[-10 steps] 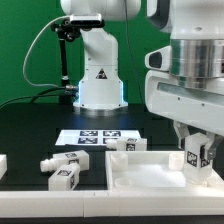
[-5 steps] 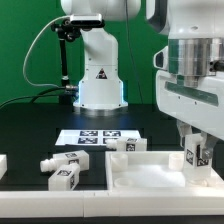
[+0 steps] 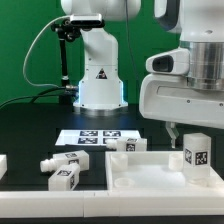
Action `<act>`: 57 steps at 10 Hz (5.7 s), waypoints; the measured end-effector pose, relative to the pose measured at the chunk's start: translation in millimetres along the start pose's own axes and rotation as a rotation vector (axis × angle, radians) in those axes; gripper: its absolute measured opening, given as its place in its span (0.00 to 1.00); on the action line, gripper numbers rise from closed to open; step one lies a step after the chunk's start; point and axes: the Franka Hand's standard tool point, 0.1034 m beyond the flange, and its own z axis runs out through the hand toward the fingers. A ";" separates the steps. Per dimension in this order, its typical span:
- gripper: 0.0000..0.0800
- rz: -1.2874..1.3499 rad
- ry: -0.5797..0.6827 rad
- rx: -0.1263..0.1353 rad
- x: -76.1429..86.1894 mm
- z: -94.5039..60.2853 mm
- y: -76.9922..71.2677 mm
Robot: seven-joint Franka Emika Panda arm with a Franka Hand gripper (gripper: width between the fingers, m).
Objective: Assemble one leg
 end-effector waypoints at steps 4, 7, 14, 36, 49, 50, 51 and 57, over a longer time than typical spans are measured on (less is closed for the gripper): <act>0.81 -0.380 0.077 0.020 11.4 -3.4 1.2; 0.35 -0.230 0.075 0.028 11.1 -2.4 0.4; 0.36 0.599 0.070 0.095 18.8 0.5 14.0; 0.36 0.465 0.070 0.124 6.4 0.7 6.7; 0.81 0.375 0.080 0.185 5.5 2.7 4.1; 0.81 0.107 0.101 0.141 8.2 3.7 9.2; 0.81 0.140 0.098 0.144 7.4 3.9 8.3; 0.36 0.539 0.059 0.165 6.4 5.1 7.8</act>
Offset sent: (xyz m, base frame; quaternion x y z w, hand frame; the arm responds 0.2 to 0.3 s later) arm 0.0000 0.0000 0.0000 0.0000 0.0000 0.0000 1.0000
